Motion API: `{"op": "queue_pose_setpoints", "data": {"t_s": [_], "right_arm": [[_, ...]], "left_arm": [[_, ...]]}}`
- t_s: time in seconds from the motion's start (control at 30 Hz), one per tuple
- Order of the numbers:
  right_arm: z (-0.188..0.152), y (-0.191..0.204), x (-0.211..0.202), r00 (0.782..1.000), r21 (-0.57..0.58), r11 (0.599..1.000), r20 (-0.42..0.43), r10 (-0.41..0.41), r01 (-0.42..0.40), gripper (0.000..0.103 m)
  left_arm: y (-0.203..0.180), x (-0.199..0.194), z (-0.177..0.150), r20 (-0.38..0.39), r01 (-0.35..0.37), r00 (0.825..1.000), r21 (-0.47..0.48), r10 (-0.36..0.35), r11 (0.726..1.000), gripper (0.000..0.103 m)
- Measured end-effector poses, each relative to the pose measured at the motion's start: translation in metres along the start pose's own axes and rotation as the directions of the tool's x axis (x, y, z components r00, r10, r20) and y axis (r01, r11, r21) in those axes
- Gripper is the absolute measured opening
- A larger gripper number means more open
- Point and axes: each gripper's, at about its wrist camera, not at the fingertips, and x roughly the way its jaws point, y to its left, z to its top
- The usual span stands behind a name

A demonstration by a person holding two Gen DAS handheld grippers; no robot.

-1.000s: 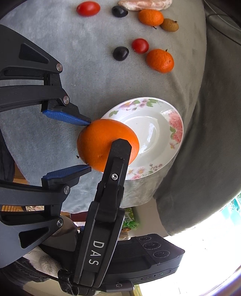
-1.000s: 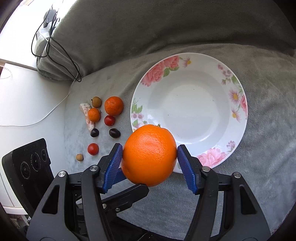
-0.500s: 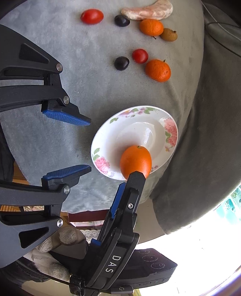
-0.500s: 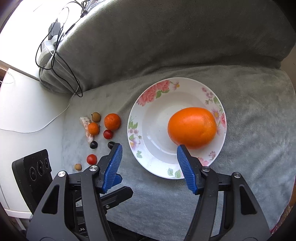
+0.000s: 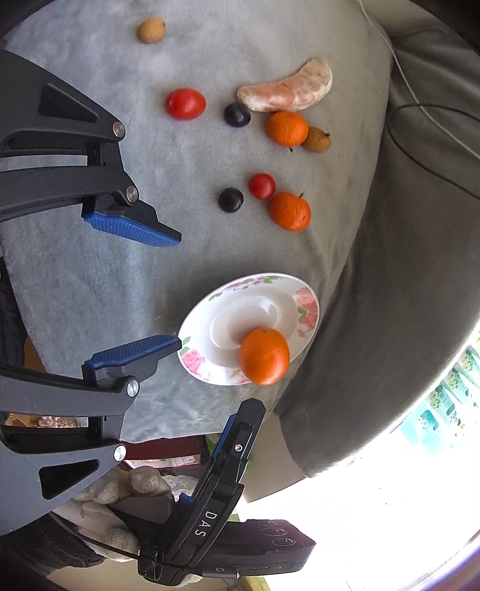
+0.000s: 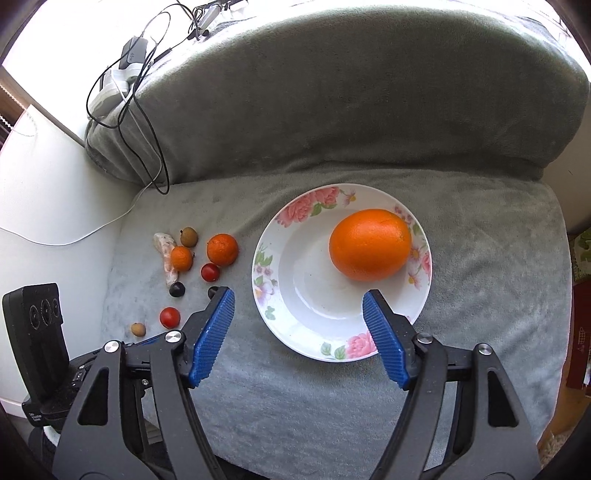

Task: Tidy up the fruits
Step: 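Withdraw the right gripper from the plate while the left gripper approaches the brown round fruit, then close the left gripper on the brown fruit while the right gripper grasps a small tangerine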

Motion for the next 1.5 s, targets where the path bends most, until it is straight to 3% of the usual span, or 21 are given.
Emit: {"op": "queue_pose_setpoints", "data": {"t_s": [0.3, 0.5, 1.03, 1.3, 1.5], "right_arm": [[-0.006, 0.03, -0.002, 0.999, -0.121, 0.992, 0.036, -0.034, 0.038, 0.075], [-0.008, 0.041, 0.0, 0.999, -0.141, 0.99, 0.043, -0.023, 0.029, 0.075], [0.008, 0.058, 0.019, 0.999, -0.166, 0.986, 0.033, -0.016, 0.022, 0.075], [0.02, 0.067, 0.038, 1.0, -0.207, 0.978, 0.009, -0.016, 0.018, 0.075], [0.028, 0.077, 0.057, 1.0, -0.243, 0.97, -0.01, -0.025, 0.022, 0.075]], "left_arm": [[0.047, -0.037, -0.007, 0.074, -0.1, 0.992, -0.078, 0.106, 0.992, 0.053], [0.081, -0.053, -0.011, 0.095, -0.15, 0.982, -0.154, 0.166, 0.977, 0.053], [0.121, -0.07, -0.001, 0.134, -0.199, 0.963, -0.242, 0.236, 0.95, 0.053], [0.146, -0.071, -0.006, 0.117, -0.242, 0.951, -0.293, 0.286, 0.925, 0.053], [0.159, -0.07, -0.02, 0.096, -0.307, 0.933, -0.298, 0.348, 0.904, 0.053]]}}
